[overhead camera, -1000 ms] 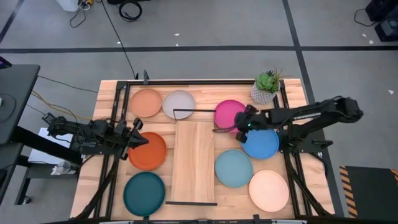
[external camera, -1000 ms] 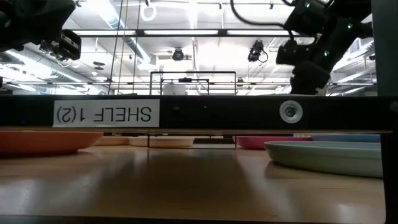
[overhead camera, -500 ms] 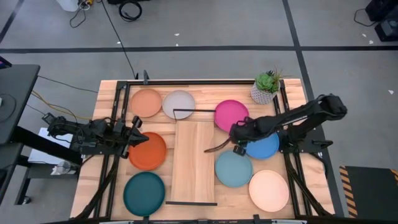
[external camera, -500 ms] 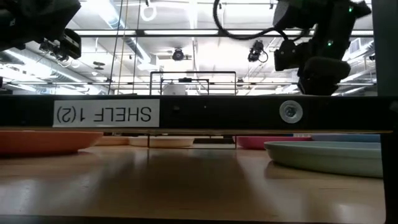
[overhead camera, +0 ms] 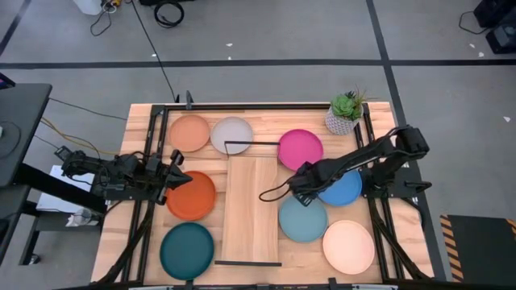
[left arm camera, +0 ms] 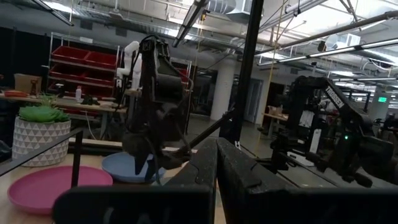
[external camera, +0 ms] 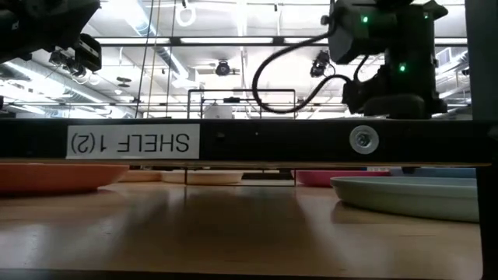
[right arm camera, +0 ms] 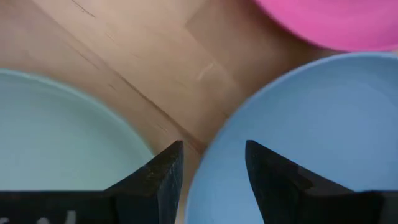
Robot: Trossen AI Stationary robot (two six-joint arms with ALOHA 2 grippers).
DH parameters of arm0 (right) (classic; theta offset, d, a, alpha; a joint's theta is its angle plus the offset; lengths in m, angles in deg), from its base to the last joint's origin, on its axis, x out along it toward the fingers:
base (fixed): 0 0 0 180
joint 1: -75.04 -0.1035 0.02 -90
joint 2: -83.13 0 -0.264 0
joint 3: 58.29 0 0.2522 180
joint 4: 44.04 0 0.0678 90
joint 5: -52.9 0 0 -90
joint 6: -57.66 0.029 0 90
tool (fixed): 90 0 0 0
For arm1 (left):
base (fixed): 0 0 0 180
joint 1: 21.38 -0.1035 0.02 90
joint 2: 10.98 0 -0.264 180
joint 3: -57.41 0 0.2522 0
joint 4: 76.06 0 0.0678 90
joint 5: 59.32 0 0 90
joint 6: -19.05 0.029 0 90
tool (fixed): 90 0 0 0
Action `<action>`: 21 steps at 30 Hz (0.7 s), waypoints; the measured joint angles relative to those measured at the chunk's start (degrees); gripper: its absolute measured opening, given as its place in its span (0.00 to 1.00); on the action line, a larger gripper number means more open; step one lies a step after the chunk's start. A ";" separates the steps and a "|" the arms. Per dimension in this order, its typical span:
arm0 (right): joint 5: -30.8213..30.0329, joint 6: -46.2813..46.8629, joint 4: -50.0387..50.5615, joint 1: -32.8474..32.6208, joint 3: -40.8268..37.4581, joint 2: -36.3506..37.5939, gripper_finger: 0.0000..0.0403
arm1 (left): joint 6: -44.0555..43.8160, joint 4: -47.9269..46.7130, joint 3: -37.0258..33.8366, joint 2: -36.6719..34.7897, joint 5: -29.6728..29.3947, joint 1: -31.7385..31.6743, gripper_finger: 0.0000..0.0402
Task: Place and stack plates onto a shelf
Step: Put the blue plate on the shelf
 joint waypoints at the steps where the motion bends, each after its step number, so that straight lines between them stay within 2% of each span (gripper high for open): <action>1: 0.21 0.35 0.01 -0.01 0.00 -0.50 0.44 | -0.02 0.00 0.00 0.00 0.00 0.00 0.03; 7: 0.56 0.68 0.19 0.13 -0.01 -2.49 0.39 | -0.01 -0.09 0.00 0.00 0.00 0.00 0.03; 17: 2.67 2.35 1.16 0.11 0.00 -2.36 0.06 | -0.09 -0.13 0.00 0.02 0.02 0.00 0.03; 21: 4.17 2.05 5.71 -0.20 2.82 -2.14 0.04 | -1.87 -0.10 0.00 0.01 0.02 0.00 0.03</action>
